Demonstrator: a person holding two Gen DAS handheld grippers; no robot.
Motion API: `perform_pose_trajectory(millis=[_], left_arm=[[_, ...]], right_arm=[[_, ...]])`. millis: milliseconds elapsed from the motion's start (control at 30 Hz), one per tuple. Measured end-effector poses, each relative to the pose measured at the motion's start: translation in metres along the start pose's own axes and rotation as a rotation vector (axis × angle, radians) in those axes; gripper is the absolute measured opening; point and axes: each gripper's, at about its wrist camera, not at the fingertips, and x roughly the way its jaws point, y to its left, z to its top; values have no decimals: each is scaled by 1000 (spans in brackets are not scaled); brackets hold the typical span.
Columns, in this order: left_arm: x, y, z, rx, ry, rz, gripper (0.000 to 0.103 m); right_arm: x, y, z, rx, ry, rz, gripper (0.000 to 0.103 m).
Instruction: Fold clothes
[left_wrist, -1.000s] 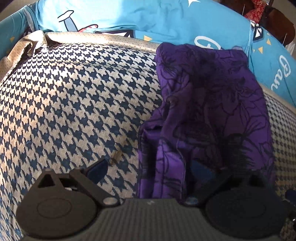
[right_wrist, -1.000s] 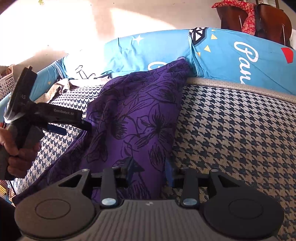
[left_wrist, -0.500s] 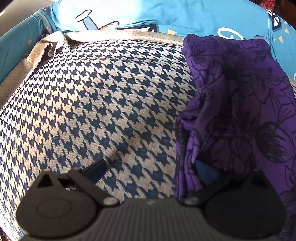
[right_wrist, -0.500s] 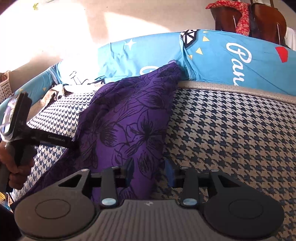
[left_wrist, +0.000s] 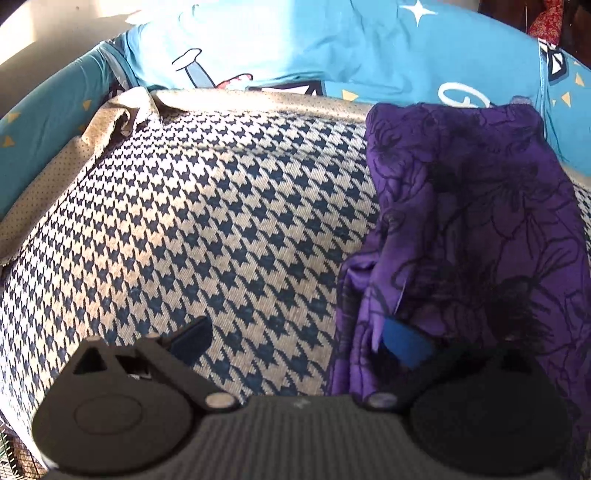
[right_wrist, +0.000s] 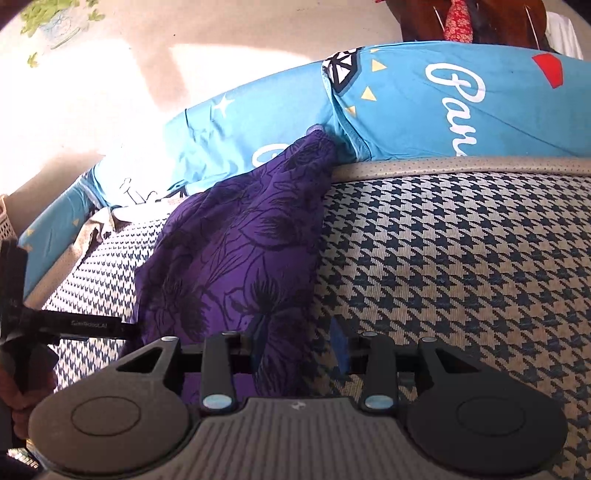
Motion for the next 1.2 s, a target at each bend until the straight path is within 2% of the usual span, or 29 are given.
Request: perform_pose_trajectory(millis=[100,267,533,700,733,767,867,1200], left_arm=[[-8,-5,5,-11,-41,-31,103],[-4,-17,12,-14,-40,-67,103],[3,-35,15,5,-43,-77,103],[8,-44,16,-2,-23,-88,103],[9,-45,17,-1,-19,-88,103],[10,-47,17,1,-16,-88,103],[16,-50,18,6,6,-77,103],[40,-42,20,-63,106,-100,103]], right_arm=[[6,0,5,21,-15,2,38],[19,-2,14,83,-26,31,38],[35,-5,28,130,-41,53,38],[44,-11,36,177,-57,79,38],[46,-13,39,189,-61,86,40],[48,-14,41,201,-67,92,46],[53,-19,47,234,-88,101,53],[76,-34,60,321,-93,130,57]])
